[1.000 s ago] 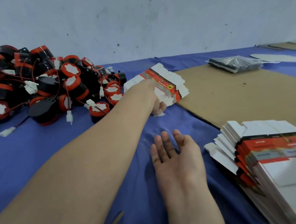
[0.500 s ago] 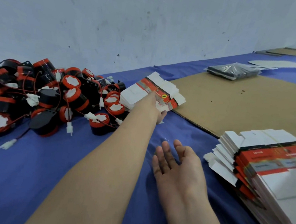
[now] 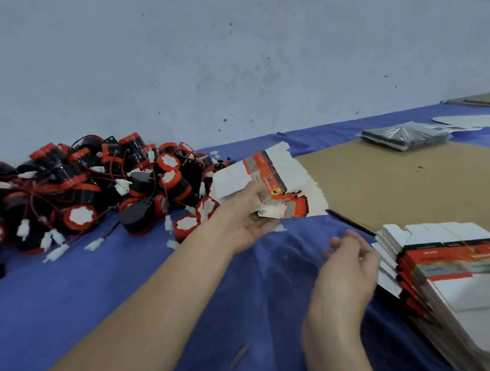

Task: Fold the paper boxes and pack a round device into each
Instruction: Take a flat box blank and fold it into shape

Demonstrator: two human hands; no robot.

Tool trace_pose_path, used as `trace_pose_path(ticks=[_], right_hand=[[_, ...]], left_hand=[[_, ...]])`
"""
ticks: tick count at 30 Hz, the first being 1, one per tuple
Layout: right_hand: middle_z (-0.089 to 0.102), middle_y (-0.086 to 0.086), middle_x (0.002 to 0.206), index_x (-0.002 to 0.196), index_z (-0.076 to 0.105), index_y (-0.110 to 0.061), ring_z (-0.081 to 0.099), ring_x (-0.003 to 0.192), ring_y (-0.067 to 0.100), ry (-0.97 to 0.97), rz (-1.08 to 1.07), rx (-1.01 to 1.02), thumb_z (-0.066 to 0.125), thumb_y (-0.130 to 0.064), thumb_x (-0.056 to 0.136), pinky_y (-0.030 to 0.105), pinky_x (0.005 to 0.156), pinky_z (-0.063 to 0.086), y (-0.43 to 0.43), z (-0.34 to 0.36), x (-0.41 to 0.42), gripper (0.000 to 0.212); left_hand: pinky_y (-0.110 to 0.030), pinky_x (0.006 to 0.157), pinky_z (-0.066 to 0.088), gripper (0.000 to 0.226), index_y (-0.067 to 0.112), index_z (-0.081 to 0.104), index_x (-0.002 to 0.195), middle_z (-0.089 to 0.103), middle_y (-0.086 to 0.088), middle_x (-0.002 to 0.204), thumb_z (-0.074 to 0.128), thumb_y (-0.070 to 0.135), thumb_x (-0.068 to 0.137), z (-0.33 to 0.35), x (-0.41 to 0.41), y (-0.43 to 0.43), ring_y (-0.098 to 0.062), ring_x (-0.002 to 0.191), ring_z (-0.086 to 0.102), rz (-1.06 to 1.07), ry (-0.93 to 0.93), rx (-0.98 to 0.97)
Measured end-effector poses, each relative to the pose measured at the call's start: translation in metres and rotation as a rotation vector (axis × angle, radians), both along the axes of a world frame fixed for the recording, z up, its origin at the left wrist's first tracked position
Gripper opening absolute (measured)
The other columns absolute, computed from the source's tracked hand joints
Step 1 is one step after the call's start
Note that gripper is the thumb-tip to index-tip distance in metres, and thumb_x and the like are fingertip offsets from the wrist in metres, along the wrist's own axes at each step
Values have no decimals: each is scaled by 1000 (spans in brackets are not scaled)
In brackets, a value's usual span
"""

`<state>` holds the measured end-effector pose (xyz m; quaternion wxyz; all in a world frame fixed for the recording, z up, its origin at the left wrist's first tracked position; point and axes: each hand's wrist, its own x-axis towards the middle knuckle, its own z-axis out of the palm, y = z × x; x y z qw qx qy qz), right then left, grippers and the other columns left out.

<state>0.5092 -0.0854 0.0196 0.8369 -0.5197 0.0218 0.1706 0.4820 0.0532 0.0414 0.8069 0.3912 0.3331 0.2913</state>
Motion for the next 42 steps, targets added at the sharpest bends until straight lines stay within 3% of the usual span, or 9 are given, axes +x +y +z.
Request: trace_pose_path(ticks=[4,9,13,16,20,24,29,37,42], right_hand=[[62,-13,108,107,54,-37,57,89,-10,-389,-35,-55,44,-21,99,9,70,40,-19,5,-9,21],[53,-7,130,125,58,-27,53,103,17,-946,191,-456,50,-20,96,37,87,42,-28,-2,-19,32],[51,-5,136,129,58,-28,48,123,23,-1307,521,-845,50,-32,102,41,98,43,-34,-9,-34,28],[50,-6,131,128,57,-31,47,120,23,-1323,565,-931,46,-39,103,40,92,43,-39,-8,-40,28],[49,-6,129,128,54,-28,45,117,23,-1417,536,-1052,43,-38,105,37,91,45,-36,-4,-42,27],[50,-6,127,124,61,-27,43,118,22,-1434,542,-1115,42,-37,106,34,94,47,-30,-2,-40,28],[49,4,123,115,58,-19,45,116,27,-1404,436,-1195,49,-27,103,35,88,41,-24,-4,-46,17],[43,8,124,117,50,-14,42,115,29,-1501,399,-1320,52,-13,95,33,84,33,-24,-6,-49,22],[53,1,114,103,50,-21,43,104,24,-1350,420,-950,44,-8,100,34,82,35,-30,-8,-42,14]], left_hand=[[-28,70,62,13,18,72,99,76,-8,99,63,25,92,-1,-69,-29,-17,79,74,-49,55,174],[-28,67,60,18,19,73,103,78,-8,95,67,31,89,-17,-121,-72,-15,78,74,-23,248,153],[-30,67,61,26,20,68,115,78,-6,98,64,35,95,-29,-133,-99,-18,86,76,-97,322,149],[-36,69,62,43,18,70,102,78,-7,86,57,57,94,-16,-154,-96,-22,78,76,-113,594,340],[-38,60,53,53,15,61,72,66,-1,69,43,58,98,-2,-177,-85,-20,64,61,120,1119,1095],[-37,81,52,23,27,66,105,64,10,103,46,40,102,0,-175,-85,-10,97,57,104,1030,1432],[-33,95,41,27,27,64,124,55,5,120,48,29,103,-6,-163,-80,-16,112,45,-132,1085,1680],[-38,73,48,19,27,64,109,53,6,112,49,21,98,9,-136,-75,-15,106,52,-271,1082,1764],[-34,71,48,23,11,48,120,48,-7,127,46,9,97,1,-128,-71,-21,116,48,-332,1267,2122]])
